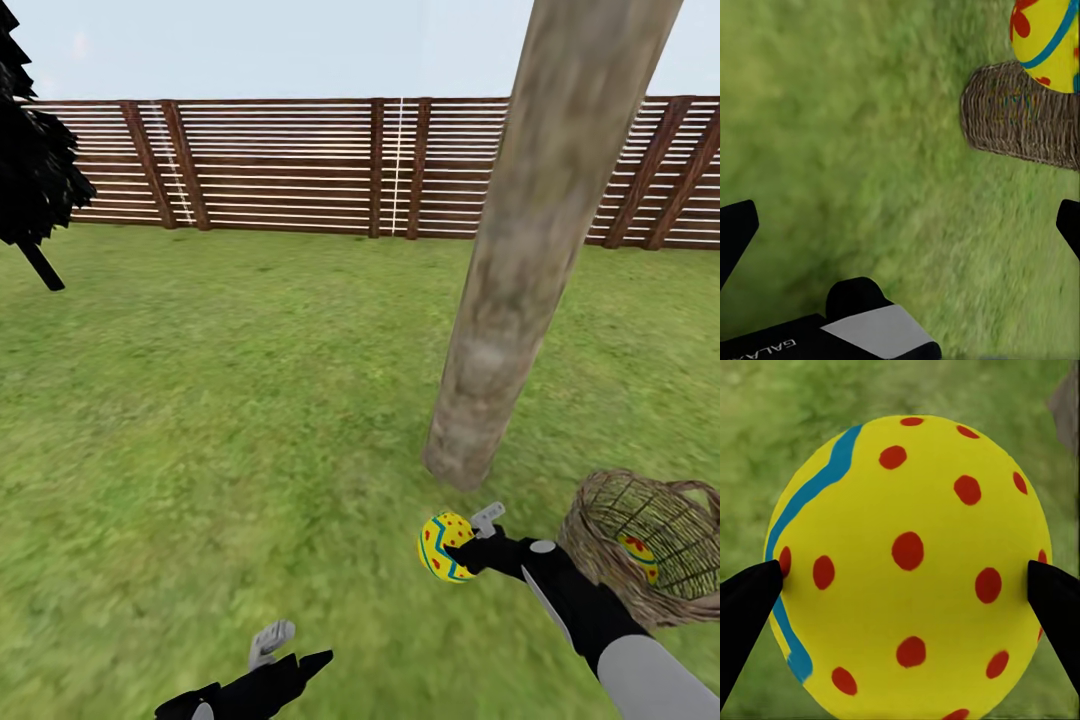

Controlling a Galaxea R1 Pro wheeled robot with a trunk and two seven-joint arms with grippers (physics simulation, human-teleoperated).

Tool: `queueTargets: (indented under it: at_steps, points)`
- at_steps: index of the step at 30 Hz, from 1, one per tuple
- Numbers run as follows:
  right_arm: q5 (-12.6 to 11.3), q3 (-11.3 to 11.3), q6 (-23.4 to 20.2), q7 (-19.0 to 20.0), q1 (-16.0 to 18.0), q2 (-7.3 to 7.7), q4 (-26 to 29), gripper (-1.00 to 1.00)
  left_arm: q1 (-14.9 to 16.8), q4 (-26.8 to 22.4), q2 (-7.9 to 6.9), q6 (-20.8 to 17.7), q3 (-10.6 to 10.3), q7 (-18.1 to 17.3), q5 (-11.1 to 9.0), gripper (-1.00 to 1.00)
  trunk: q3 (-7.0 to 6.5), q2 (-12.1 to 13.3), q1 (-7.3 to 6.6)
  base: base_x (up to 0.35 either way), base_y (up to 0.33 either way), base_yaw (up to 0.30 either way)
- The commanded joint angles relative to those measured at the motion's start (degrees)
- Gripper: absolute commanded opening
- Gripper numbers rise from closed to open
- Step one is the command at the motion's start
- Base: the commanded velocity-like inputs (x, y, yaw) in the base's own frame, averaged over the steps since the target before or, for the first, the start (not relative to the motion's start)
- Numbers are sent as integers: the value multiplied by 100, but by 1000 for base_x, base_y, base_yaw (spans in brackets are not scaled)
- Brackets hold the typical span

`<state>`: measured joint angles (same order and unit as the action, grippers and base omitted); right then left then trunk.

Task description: Take the three Easter eggs out of the wicker basket on the lawn in the garden, then place them on the lawn next to a single tree (choose any tree) so that all three eggs are next to the same tree and none are left in the basket.

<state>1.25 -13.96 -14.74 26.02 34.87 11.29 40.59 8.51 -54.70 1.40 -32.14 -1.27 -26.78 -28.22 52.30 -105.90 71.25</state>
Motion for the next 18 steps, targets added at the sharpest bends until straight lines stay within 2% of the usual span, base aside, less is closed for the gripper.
queueTargets:
  at_steps: [1,18]
  points:
    - [18,-17,-32,-46,3,5,-19,-100,2,-3,1,-47,4,6,-43,100,23,-44,22,0,0,0]
    - [72,-62,-60,-141,3,5,-217,-100,2,0,1,-47,-2,6,-43,100,328,-726,395,0,0,0]
